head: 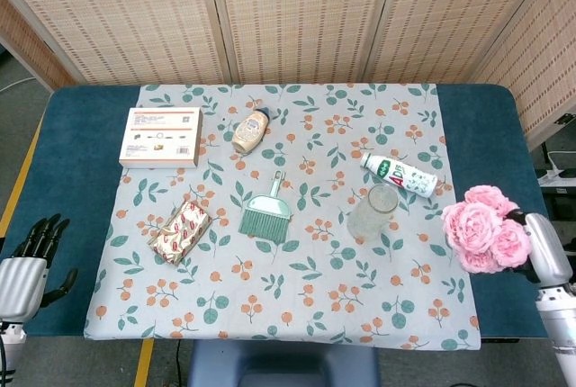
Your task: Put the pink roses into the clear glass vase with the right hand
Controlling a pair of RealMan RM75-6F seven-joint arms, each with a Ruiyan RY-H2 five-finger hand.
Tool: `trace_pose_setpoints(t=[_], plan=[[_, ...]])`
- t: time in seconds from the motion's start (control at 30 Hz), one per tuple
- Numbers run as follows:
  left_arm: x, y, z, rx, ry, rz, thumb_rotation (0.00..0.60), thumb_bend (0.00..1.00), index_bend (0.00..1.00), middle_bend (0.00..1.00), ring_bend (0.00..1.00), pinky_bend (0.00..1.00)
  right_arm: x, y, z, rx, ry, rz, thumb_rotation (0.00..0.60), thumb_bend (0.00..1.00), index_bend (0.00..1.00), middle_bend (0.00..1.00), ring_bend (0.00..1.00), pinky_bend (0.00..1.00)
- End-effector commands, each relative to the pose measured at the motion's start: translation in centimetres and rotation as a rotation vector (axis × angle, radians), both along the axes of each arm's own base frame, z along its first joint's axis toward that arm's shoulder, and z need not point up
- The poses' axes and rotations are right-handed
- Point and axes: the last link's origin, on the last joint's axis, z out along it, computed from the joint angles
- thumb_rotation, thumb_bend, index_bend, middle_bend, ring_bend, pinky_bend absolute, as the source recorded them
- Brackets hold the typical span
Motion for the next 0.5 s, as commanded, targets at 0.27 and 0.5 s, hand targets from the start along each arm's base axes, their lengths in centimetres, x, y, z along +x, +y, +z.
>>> trace_pose_setpoints(t=[0.27,0.5], plan=[[-0.1,0.1,-0.2,-0.006,0.005,0.006,0.600,0.36,0.01,0.03,0.00,0.29,8.5,-4.4,0.6,0.097,-0.255,0.185,0.600,0.69,0.88,0.84,1.00,1.00],[0.0,0.0,-0.1,-0.002,0.010,0.002,0.600,0.36,0.01,0.03,0.00,0.29,11.0,-7.1,-1.7,0.124,-0.285,0.204,0.600,0.70,0.88,0.84,1.00,1.00]])
